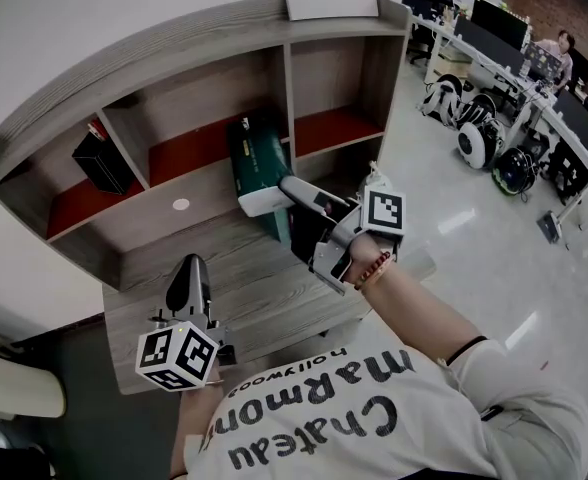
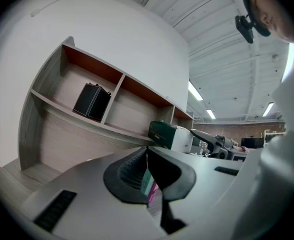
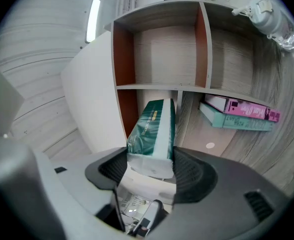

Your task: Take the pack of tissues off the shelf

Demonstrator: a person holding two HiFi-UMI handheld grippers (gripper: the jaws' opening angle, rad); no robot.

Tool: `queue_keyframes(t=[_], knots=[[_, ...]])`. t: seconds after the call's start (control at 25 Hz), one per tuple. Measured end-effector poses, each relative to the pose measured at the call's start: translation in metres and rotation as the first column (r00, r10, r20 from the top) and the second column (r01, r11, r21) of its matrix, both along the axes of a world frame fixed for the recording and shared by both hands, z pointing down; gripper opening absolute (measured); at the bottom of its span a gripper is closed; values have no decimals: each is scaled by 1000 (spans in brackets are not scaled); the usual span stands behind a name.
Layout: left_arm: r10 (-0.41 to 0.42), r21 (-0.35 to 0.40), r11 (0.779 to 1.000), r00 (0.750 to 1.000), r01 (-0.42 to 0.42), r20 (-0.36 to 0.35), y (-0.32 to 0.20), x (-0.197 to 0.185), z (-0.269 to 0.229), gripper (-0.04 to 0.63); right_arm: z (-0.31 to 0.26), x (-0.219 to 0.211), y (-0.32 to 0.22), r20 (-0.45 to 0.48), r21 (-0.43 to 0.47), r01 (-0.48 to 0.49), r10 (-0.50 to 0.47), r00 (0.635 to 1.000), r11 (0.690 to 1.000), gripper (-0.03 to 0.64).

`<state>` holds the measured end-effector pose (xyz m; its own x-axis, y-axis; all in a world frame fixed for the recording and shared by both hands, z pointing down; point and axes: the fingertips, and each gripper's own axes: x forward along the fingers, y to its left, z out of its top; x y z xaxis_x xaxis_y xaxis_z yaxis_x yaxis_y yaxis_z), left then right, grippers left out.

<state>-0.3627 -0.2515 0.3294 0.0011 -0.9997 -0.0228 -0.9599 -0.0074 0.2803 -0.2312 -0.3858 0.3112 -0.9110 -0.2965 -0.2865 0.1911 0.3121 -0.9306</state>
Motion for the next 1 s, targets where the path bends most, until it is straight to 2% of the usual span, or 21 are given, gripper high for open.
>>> queue_keyframes(t=[0.56,1.0], knots=[[-12,-27,1000,1000,12,17,-2,3,1,20,4,-4,1,22,-23,40,-40,999,999,282],[-2,-15,1000,1000,2,20,-13,8,-5,19,7,-6,4,27,-32,72,-71,997,997,282]])
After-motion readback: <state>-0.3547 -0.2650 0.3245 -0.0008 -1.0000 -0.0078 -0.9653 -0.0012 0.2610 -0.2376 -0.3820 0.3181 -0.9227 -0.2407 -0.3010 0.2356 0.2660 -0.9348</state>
